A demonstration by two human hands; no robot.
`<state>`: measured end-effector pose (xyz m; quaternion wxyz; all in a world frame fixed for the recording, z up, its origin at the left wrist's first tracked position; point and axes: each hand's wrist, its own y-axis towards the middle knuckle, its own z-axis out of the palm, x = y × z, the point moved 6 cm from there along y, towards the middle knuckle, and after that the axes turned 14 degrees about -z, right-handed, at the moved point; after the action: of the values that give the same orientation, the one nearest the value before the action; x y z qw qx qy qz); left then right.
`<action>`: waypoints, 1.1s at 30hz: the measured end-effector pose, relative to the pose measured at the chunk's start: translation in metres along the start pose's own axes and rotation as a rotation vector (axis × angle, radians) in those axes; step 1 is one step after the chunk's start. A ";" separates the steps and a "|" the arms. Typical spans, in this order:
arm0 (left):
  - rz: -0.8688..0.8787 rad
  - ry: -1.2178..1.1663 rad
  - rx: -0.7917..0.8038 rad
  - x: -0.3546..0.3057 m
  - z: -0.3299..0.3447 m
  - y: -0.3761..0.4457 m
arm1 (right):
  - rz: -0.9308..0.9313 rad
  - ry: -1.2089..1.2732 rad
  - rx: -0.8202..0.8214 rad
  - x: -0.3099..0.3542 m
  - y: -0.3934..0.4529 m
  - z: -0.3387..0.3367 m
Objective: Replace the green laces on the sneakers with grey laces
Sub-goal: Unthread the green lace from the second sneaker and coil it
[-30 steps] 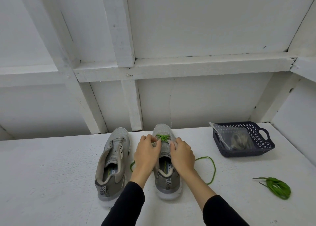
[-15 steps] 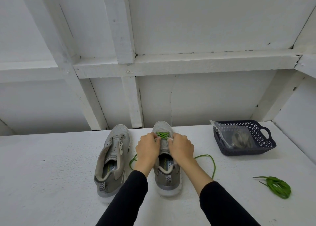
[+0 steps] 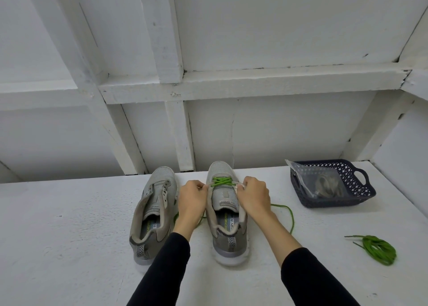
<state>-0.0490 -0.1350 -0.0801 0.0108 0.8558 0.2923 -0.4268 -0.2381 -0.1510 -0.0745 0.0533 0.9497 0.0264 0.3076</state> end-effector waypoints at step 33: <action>-0.065 -0.256 0.093 0.028 0.023 -0.001 | 0.400 1.167 -0.157 -0.017 -0.006 0.024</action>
<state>-0.0533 -0.1263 -0.1156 -0.0053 0.7838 0.2962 -0.5458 -0.2382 -0.1486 -0.1042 0.0411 0.6049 -0.1498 0.7810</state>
